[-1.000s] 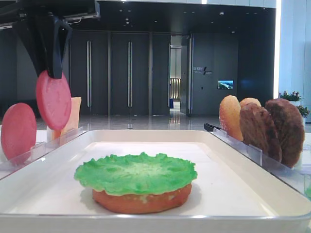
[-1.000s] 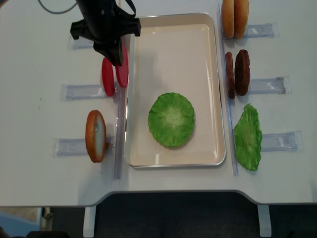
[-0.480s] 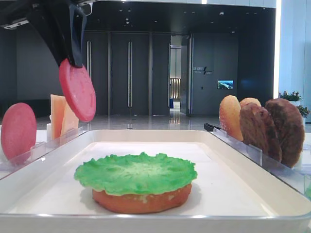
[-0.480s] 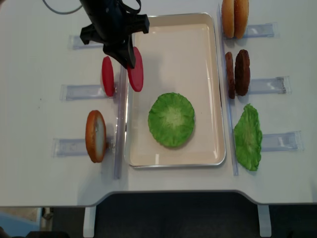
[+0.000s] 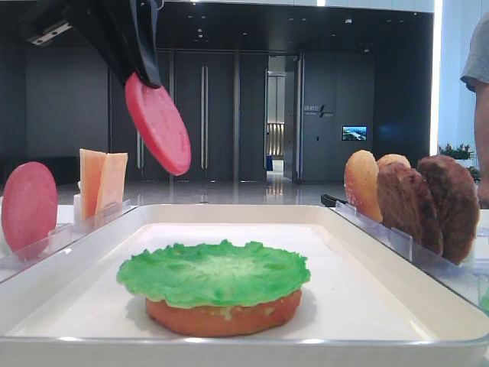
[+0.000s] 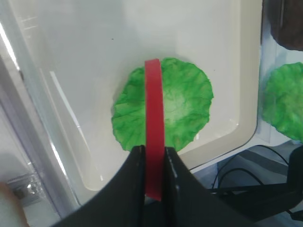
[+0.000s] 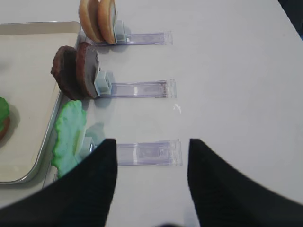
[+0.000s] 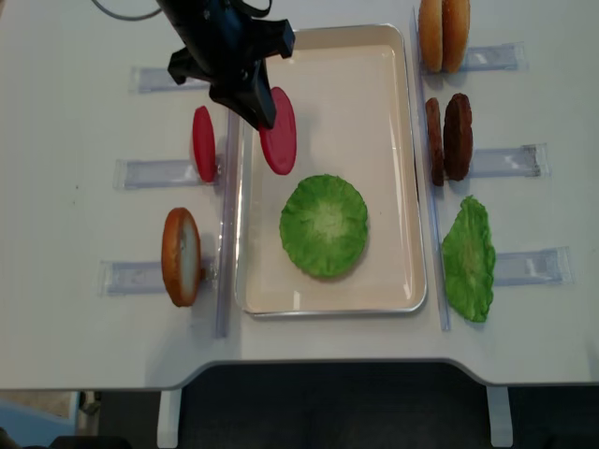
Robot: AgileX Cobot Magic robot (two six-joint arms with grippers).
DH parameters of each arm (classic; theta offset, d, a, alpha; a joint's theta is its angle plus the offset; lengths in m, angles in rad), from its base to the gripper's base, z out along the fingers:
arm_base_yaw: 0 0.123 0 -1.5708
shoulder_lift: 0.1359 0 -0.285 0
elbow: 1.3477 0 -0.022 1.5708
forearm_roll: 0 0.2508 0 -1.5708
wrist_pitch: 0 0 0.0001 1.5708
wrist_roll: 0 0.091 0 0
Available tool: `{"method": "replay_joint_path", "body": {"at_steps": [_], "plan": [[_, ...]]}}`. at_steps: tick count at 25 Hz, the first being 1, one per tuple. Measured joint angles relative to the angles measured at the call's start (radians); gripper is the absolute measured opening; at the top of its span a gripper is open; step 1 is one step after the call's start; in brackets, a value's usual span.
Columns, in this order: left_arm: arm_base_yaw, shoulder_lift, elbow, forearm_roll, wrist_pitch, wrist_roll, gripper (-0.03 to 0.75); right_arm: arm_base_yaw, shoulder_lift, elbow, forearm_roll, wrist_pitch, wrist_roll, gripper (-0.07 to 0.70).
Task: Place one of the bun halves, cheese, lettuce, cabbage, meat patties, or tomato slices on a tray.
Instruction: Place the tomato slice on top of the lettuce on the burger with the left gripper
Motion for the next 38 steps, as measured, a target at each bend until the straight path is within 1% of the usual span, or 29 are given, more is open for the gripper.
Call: {"method": "replay_joint_path", "body": {"at_steps": [14,22,25,28,33,35,38], "plan": [[0.0,-0.006,0.0,-0.178,0.0,0.176,0.062,0.0,0.0,0.0,0.0,0.0,0.0,0.342],[0.0,-0.006,0.0,-0.294,0.0,0.328,0.062,0.0,0.0,0.0,0.0,0.0,0.007,0.342],[0.0,-0.006,0.003,-0.314,0.0,0.365,0.062,0.0,0.0,0.0,0.0,0.0,0.007,0.342],[0.0,-0.006,0.047,-0.344,-0.004,0.407,0.062,0.0,0.0,0.0,0.0,0.0,0.008,0.342],[0.0,-0.006,0.167,-0.393,-0.007,0.487,0.062,0.0,0.0,0.0,0.0,0.0,0.008,0.342],[0.0,-0.006,0.199,-0.418,-0.015,0.52,0.062,0.0,0.0,0.0,0.0,0.0,0.008,0.342],[0.0,-0.006,0.245,-0.444,-0.041,0.57,0.061,0.0,0.0,0.0,0.0,0.0,0.008,0.342]]}}
